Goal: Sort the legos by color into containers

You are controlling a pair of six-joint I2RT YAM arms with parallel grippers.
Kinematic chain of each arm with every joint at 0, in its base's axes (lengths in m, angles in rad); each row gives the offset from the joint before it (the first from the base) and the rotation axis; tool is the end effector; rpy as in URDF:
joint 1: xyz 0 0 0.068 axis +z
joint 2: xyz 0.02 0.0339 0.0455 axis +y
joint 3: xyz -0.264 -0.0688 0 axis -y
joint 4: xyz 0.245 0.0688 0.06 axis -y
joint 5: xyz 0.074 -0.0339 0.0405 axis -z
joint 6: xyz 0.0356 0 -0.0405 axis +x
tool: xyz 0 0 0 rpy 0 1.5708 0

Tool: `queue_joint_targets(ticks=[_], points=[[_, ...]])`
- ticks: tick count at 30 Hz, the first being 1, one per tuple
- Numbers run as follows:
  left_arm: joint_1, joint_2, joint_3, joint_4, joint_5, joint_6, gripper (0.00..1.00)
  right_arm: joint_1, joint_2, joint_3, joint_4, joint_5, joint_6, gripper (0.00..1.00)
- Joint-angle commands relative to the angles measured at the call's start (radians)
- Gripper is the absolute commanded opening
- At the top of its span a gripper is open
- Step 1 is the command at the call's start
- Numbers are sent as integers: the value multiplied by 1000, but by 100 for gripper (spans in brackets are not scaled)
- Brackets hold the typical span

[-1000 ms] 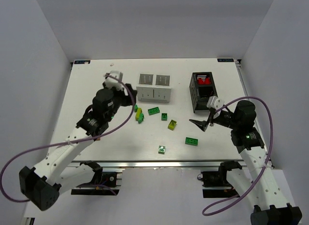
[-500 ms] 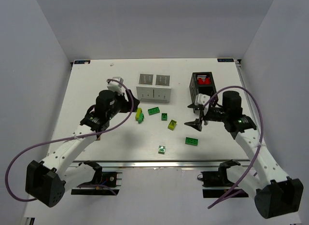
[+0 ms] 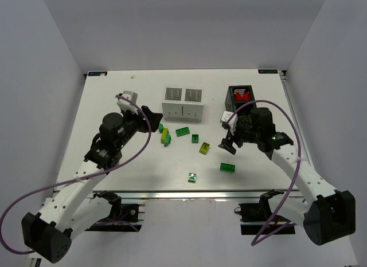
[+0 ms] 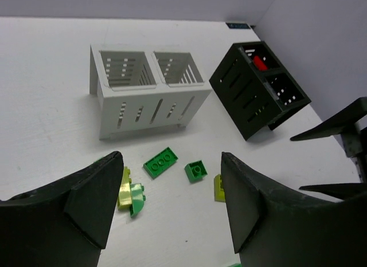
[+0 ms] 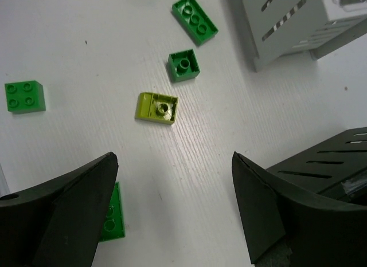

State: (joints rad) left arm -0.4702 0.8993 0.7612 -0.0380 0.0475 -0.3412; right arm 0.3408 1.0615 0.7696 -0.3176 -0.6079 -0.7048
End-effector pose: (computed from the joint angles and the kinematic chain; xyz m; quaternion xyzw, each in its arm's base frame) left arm 0.1905 -0.0987 0.3267 0.0646 0.7638 -0.2701 0.5827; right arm 0.2079 0.0953 0.2719 -0.5423 0.6639 0.1811 0.4819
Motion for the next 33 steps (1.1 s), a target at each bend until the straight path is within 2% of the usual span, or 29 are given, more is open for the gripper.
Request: queue_joint_targets(ticks=[1, 5, 8, 12, 14, 15, 17, 19, 23, 28, 33], points=[[2, -46, 6, 15, -66, 48, 78, 36, 43, 30, -6, 109, -4, 85], [2, -69, -8, 30, -49, 44, 78, 87, 106, 16, 5, 218, 24, 84], [2, -59, 0, 26, -49, 41, 78, 109, 129, 5, 51, 269, 54, 90], [2, -59, -7, 30, -17, 36, 78, 135, 161, -6, 164, 292, 177, 89], [2, -54, -7, 30, -14, 34, 78, 191, 193, 3, 198, 327, 218, 89], [2, -50, -7, 32, -12, 36, 78, 214, 213, 16, 257, 377, 282, 89], [2, -43, -3, 29, -12, 34, 78, 271, 300, 29, 331, 599, 400, 89], [2, -46, 0, 26, -17, 36, 78, 294, 398, 104, 322, 738, 543, 89], [2, -66, -5, 27, -29, 42, 78, 300, 460, 181, 273, 738, 675, 89], [2, -69, -7, 29, -31, 42, 79, 300, 492, 186, 247, 800, 781, 89], [2, -56, -5, 26, -28, 47, 79, 300, 505, 162, 249, 758, 855, 89]])
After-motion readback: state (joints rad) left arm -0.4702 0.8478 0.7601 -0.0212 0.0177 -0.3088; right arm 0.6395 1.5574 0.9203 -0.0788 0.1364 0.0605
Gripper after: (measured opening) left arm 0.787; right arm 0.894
